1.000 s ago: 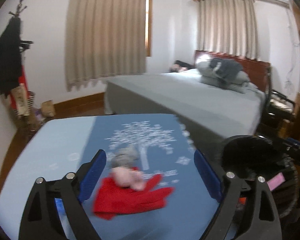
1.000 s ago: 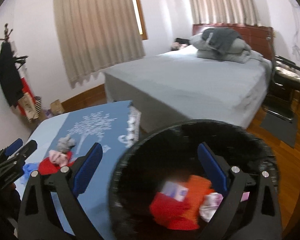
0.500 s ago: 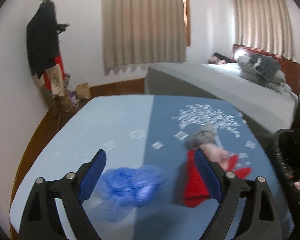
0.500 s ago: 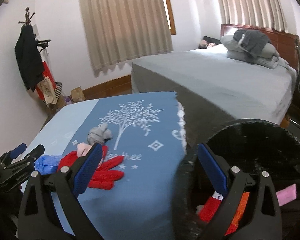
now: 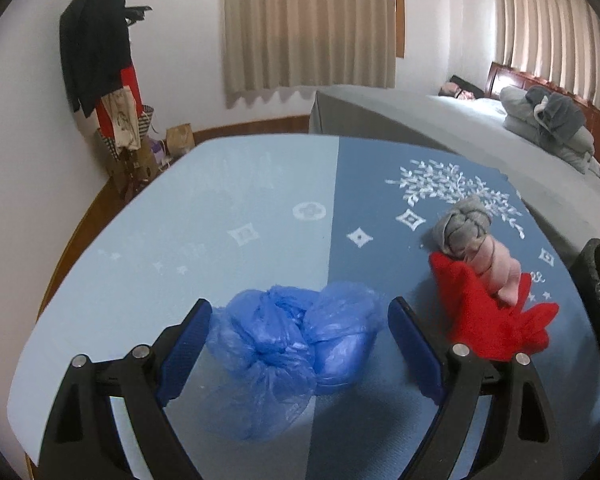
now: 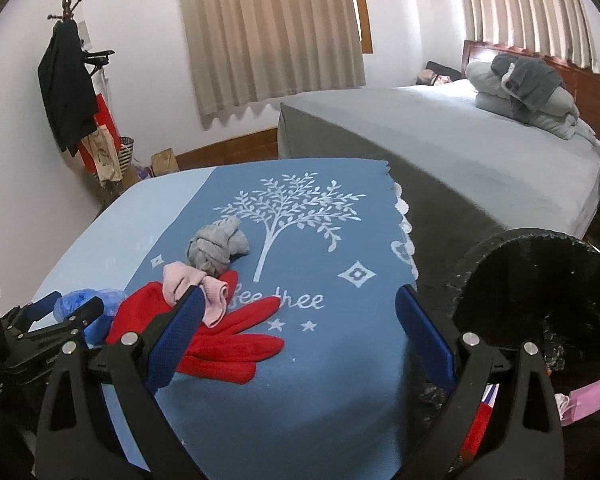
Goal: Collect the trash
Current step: 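Grasp the blue plastic bag with the left tool while the right grasps the pink sock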
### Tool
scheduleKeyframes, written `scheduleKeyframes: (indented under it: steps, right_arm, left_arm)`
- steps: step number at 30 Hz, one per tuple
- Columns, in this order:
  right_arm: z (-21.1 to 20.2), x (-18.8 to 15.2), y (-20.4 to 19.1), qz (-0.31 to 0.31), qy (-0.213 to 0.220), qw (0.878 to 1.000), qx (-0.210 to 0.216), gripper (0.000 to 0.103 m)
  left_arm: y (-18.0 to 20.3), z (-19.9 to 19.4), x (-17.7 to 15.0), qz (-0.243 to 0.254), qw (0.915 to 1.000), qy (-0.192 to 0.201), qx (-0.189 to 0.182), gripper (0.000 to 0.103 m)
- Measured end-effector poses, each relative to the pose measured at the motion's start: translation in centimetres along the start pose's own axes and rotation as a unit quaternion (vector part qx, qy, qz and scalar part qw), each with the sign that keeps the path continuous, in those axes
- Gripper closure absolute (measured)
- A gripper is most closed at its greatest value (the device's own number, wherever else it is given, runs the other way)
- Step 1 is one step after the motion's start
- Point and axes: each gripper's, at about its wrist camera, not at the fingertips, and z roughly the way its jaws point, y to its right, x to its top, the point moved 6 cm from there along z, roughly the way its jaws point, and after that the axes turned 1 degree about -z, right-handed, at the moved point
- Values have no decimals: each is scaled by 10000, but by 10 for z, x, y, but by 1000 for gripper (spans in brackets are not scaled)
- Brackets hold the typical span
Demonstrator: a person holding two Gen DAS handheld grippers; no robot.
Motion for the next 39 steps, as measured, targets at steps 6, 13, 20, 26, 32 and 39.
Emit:
scheduleKeyframes:
  steps: [6, 13, 20, 26, 32, 39]
  right_arm:
    - [6, -5, -5, -37, -73, 10000, 29, 10]
    - [10, -8, -11, -76, -137, 9998, 84, 10]
    - [15, -9, -17, -101, -202, 9996, 154, 10]
    - [19, -5, -26, -128, -243, 9993, 262, 10]
    - [28, 1, -41, -166, -286, 9987, 397, 10]
    - [45, 3, -62, -254, -432, 9972, 547, 17]
  left_arm:
    - [0, 12, -4, -14, 9995, -302, -89, 18]
    - [2, 21, -9, -6, 9982, -537, -275, 36]
    - [7, 15, -8, 74, 9982, -440, -395, 51]
    - [5, 8, 1, -67, 9988, -277, -409, 52]
    - [4, 2, 20, -36, 9993, -58, -375, 52]
    - [-9, 5, 28, -128, 9995, -8, -304, 52]
